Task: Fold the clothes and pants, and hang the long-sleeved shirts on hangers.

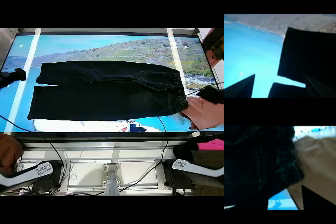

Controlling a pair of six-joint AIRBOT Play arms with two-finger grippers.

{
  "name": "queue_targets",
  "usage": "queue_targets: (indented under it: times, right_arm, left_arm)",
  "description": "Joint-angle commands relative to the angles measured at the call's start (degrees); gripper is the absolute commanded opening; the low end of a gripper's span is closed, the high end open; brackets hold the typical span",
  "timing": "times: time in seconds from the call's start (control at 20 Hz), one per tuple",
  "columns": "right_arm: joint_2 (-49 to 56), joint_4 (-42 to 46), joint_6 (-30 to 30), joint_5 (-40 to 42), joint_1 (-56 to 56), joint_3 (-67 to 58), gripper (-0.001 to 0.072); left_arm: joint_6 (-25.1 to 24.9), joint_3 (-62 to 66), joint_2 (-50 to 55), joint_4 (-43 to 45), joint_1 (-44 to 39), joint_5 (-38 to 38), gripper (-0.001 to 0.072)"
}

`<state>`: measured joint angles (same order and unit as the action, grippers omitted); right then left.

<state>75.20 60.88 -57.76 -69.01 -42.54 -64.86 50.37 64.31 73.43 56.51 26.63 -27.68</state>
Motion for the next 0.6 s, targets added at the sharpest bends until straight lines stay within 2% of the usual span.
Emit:
queue_targets:
  times: [0.0, 0.1, 0.25, 0.35, 0.45, 0.55]
  right_arm:
    - [-12.4, -5.8, -0.5, 9.7, -1.8, 17.6, 0.0427]
    - [-17.0, -11.4, -3.4, 11.6, -0.8, 26.6, 0.0428]
    - [-18.4, -17.5, -6.5, 15.3, 2.5, 36.3, 0.043]
    - [-18.4, -17.7, -11.7, 24.3, 4.7, 40.0, 0.0457]
    - [-18.4, -17.6, -18.8, 31.3, 5.5, 41.6, 0.0552]
    - [-18.1, -17.6, -20.2, 34.3, 5.4, 41.7, 0.055]
  left_arm:
    - [0.0, 0.0, -5.8, 0.0, 0.0, -4.8, 0.069]
    - [0.0, 0.0, -7.2, 0.0, 0.0, -8.9, 0.069]
    - [0.0, 0.0, -7.5, 0.0, 0.0, -12.8, 0.069]
    - [0.0, 0.0, -7.5, 0.0, 0.0, -13.1, 0.069]
    - [0.0, 0.0, -7.5, 0.0, 0.0, -13.1, 0.069]
    - [0.3, 0.0, -7.5, 0.0, 0.0, -13.1, 0.069]
